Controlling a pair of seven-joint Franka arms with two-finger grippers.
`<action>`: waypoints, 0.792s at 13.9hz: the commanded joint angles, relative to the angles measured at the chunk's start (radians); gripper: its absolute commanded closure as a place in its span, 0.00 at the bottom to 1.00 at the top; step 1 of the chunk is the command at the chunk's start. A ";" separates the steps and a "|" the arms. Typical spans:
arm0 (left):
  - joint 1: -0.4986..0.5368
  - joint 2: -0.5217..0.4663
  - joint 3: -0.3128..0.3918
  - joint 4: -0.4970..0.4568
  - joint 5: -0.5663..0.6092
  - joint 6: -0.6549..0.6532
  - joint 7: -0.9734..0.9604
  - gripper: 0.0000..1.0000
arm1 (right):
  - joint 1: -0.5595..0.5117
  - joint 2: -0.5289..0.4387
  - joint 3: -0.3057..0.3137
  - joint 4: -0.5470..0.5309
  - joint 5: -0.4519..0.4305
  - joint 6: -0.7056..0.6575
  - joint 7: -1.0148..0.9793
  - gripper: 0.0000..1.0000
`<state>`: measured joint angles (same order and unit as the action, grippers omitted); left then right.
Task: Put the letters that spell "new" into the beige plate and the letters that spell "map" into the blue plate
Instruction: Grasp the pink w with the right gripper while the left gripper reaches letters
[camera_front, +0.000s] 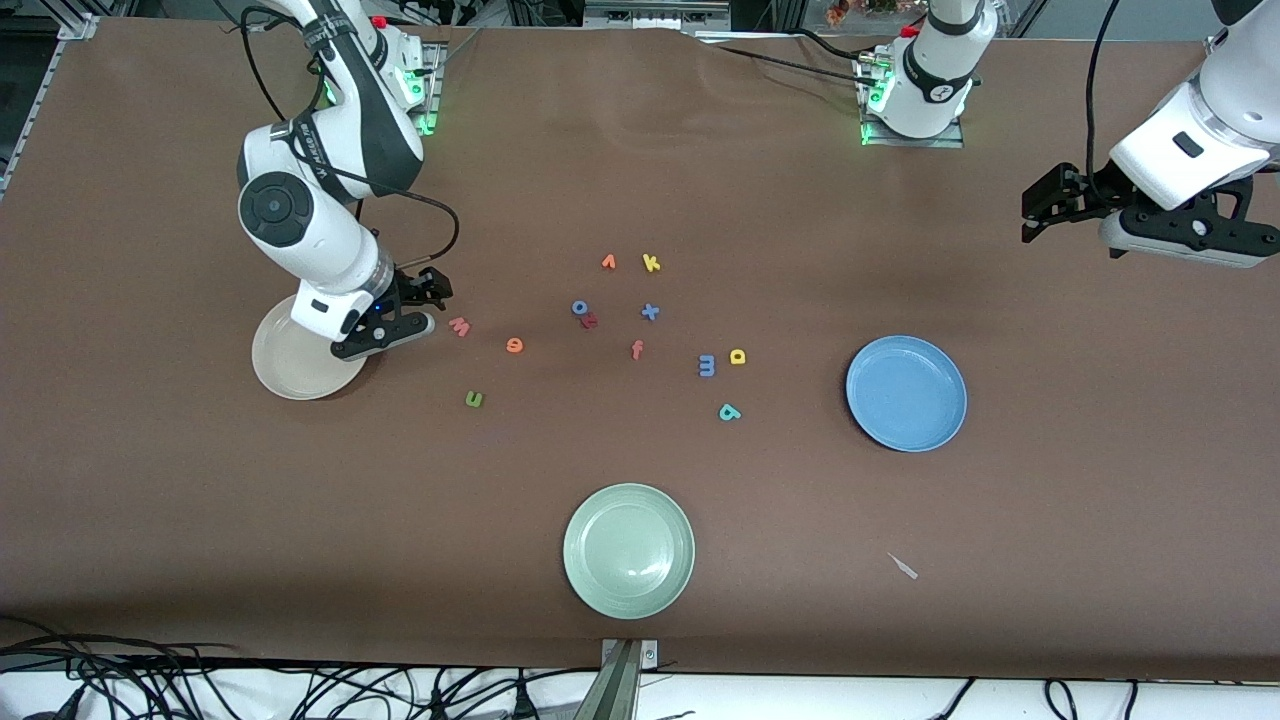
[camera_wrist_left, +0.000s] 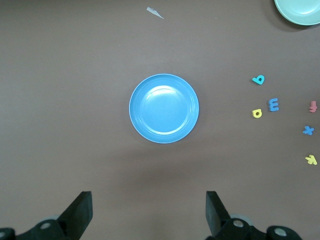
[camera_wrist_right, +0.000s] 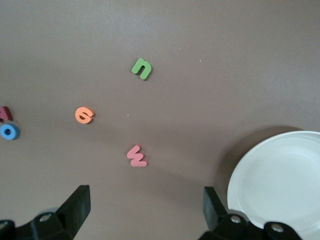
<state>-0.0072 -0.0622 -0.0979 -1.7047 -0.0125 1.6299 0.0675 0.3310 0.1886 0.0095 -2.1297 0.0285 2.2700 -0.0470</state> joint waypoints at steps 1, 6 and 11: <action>0.003 -0.019 -0.006 -0.012 -0.017 -0.004 0.012 0.00 | -0.006 -0.031 0.009 -0.134 -0.015 0.165 -0.027 0.00; 0.001 0.047 -0.045 0.002 -0.009 0.008 0.011 0.00 | -0.006 0.009 0.009 -0.153 -0.015 0.209 -0.154 0.00; -0.013 0.119 -0.072 0.025 -0.009 0.018 0.011 0.00 | -0.004 0.092 0.033 -0.154 -0.015 0.295 -0.260 0.00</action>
<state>-0.0143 0.0258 -0.1634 -1.7103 -0.0125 1.6461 0.0675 0.3311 0.2557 0.0260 -2.2774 0.0256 2.5258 -0.2820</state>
